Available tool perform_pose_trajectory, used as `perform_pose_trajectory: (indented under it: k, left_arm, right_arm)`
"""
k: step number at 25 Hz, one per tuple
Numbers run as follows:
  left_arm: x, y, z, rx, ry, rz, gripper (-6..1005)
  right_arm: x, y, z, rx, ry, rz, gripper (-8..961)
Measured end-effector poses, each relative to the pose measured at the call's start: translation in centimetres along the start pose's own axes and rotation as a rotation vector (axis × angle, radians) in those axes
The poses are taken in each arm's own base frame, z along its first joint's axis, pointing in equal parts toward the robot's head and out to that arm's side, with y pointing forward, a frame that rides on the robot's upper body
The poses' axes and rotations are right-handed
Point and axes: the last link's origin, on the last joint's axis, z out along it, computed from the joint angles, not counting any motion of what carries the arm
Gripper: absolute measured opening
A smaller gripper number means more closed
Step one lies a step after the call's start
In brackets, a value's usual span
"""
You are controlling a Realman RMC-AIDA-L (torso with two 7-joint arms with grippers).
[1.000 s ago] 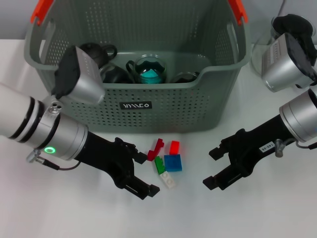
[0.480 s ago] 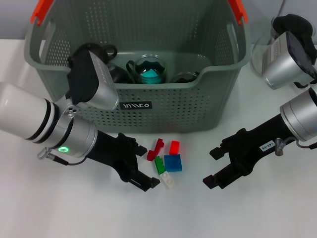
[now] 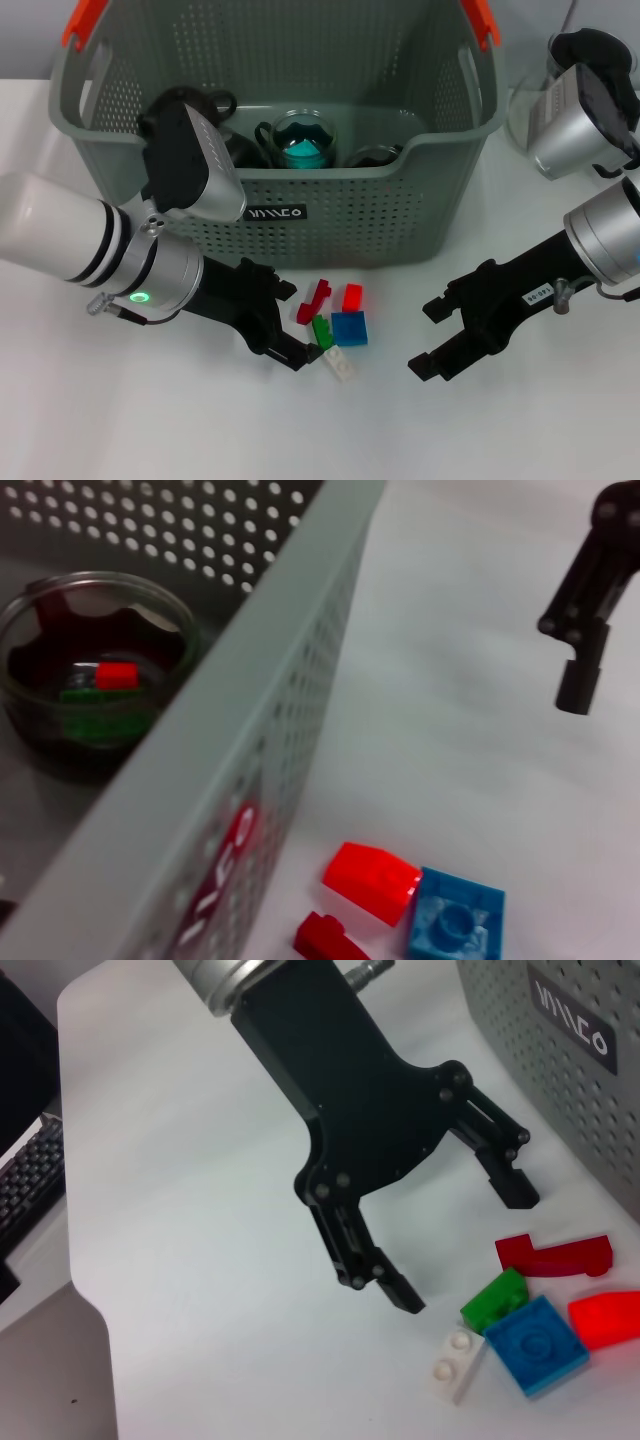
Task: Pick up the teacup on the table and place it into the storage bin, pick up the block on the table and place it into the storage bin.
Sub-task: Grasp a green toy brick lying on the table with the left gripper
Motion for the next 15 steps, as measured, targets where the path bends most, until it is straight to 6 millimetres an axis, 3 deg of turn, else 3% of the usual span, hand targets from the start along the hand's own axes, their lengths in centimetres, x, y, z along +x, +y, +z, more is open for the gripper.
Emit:
perform_pose_trajectory:
  k: [15]
  left_arm:
    - [0.4,0.1,1.2,-0.001,-0.002,0.012,931]
  right_arm:
    - [0.0,0.1,0.1,-0.004,0.004,0.000,943]
